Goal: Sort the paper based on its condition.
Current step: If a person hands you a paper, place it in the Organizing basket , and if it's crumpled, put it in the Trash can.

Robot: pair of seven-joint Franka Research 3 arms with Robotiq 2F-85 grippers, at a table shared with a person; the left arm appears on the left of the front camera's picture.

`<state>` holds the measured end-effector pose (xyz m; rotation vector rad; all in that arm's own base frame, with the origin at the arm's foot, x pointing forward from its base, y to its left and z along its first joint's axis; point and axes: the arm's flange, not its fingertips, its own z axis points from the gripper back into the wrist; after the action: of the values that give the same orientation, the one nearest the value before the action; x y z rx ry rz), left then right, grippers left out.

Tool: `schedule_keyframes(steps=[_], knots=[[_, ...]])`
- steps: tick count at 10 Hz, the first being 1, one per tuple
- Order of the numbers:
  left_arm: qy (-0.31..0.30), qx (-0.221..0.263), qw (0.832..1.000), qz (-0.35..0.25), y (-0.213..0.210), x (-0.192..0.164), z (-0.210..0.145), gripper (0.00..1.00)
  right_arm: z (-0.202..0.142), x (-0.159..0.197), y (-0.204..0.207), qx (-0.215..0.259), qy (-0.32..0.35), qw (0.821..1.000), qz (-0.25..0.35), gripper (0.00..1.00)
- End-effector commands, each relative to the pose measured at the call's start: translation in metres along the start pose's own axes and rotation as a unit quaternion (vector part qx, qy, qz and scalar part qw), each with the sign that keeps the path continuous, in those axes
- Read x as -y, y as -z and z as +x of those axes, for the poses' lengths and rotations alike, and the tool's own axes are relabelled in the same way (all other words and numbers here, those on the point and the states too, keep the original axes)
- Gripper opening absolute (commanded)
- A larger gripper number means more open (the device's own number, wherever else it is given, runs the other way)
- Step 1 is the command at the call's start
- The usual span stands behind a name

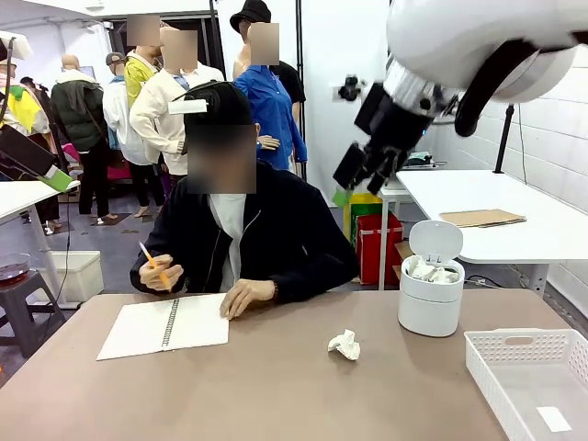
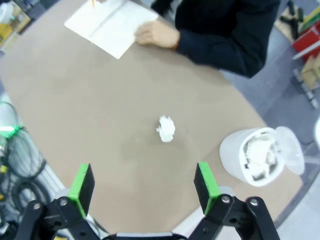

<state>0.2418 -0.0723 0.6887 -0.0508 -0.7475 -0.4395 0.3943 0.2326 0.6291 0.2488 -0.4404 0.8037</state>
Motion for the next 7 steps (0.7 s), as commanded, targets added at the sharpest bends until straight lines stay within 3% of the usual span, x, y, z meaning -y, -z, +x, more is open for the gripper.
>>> schedule_keyframes(steps=[1, 6, 7], knots=[[-0.001, -0.001, 1.000, 0.005, 0.000, -0.001, 0.000, 1.00, 0.005, 0.020, 0.044, -0.077, -0.022, 0.997, -0.007, 1.00], [-0.001, -0.001, 1.000, 0.005, 0.000, -0.001, 0.000, 1.00, -0.024, 0.033, 0.164, -0.188, -0.038, 0.981, 0.009, 1.00], [-0.001, -0.001, 1.000, 0.005, 0.000, -0.001, 0.000, 1.00, -0.031, 0.033, 0.194, -0.190, -0.050, 0.981, 0.001, 1.00]])
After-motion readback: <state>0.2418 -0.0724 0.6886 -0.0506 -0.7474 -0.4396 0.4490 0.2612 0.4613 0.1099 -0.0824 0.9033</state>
